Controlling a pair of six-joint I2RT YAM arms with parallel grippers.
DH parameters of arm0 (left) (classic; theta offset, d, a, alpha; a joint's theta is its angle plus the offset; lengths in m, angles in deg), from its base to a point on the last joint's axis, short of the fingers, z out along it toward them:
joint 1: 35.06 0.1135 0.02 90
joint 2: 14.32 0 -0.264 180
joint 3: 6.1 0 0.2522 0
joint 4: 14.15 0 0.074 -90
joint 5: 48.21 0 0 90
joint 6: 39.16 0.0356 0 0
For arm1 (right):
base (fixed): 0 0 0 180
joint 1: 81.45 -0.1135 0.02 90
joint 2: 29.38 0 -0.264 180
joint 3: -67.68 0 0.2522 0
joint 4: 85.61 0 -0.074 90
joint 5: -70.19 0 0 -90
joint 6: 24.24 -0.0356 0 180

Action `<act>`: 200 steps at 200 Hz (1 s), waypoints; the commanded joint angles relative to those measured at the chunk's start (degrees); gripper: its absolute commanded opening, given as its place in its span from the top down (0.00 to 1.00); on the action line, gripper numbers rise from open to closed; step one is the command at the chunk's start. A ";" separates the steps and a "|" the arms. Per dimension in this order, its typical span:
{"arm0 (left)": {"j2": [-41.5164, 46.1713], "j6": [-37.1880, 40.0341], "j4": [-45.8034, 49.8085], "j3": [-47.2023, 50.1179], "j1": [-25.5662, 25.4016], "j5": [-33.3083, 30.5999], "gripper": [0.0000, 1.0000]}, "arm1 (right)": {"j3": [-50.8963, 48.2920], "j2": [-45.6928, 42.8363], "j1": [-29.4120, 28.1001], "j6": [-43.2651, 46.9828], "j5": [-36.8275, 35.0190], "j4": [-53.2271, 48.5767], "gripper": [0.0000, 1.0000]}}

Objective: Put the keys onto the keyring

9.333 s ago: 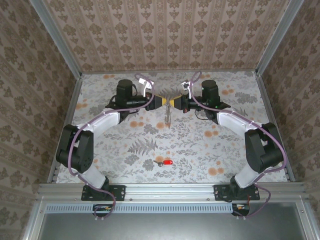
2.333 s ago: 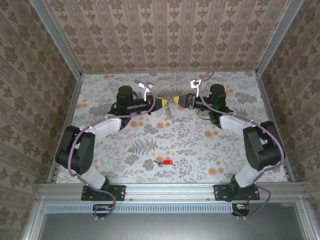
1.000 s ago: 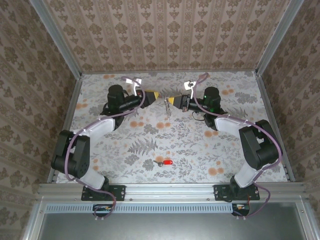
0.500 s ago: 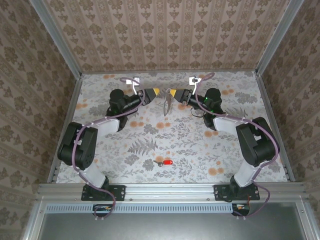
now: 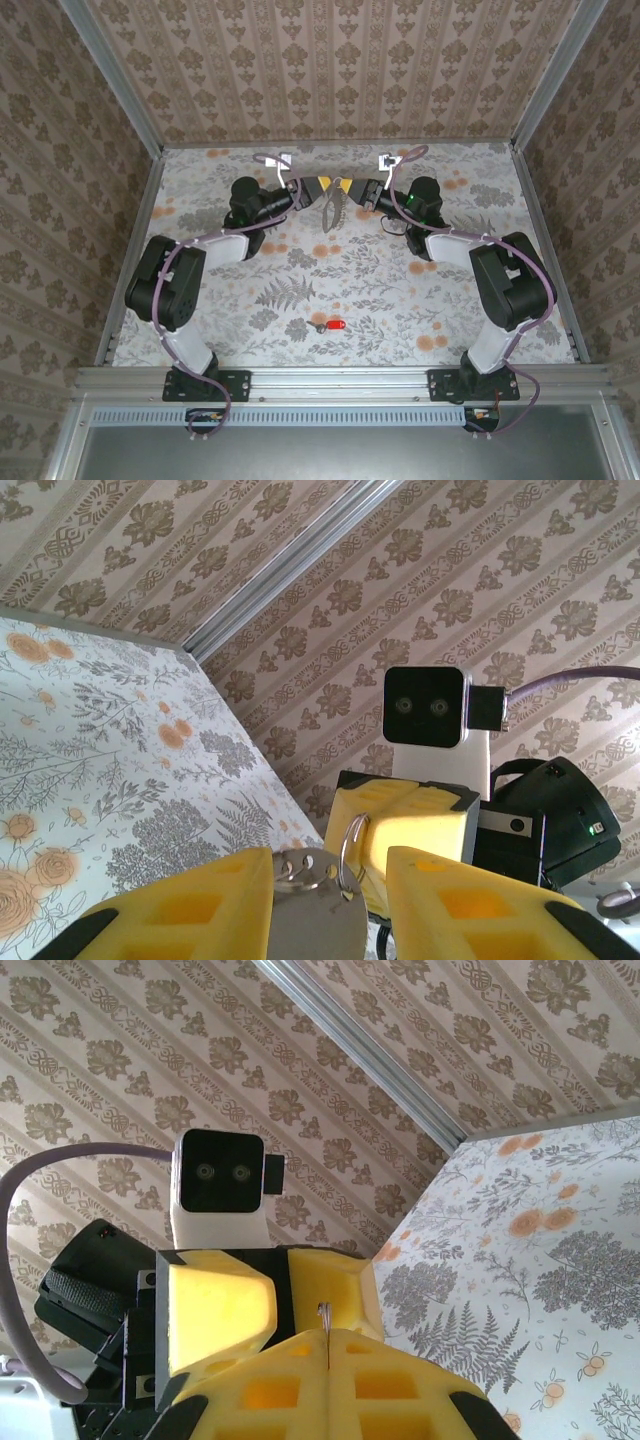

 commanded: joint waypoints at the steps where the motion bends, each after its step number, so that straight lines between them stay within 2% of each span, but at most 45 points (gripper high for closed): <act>1: -1.04 -0.95 -2.70 -2.37 -0.30 0.89 0.64 | 1.78 0.39 -0.29 -0.85 -0.05 3.22 1.00; 68: -2.58 -0.97 -2.22 -4.33 -0.25 1.32 0.65 | 2.37 0.68 -0.44 -0.88 0.51 2.95 1.00; 76: -2.63 -0.87 -2.18 -4.39 -1.93 1.41 0.66 | 2.39 0.69 -0.39 -0.86 0.50 2.86 1.00; 114: -3.02 -0.78 -2.00 -4.56 -2.54 1.68 0.67 | 2.25 0.75 -0.38 -0.80 0.57 2.76 1.00; 163: -2.76 -0.10 -2.10 -4.23 -2.87 0.91 0.74 | 1.69 0.82 -0.38 -0.62 0.69 2.51 1.00; 200: -2.08 0.49 -2.10 -3.79 -2.45 -1.16 0.71 | 0.94 0.21 -0.40 -0.10 1.00 1.85 1.00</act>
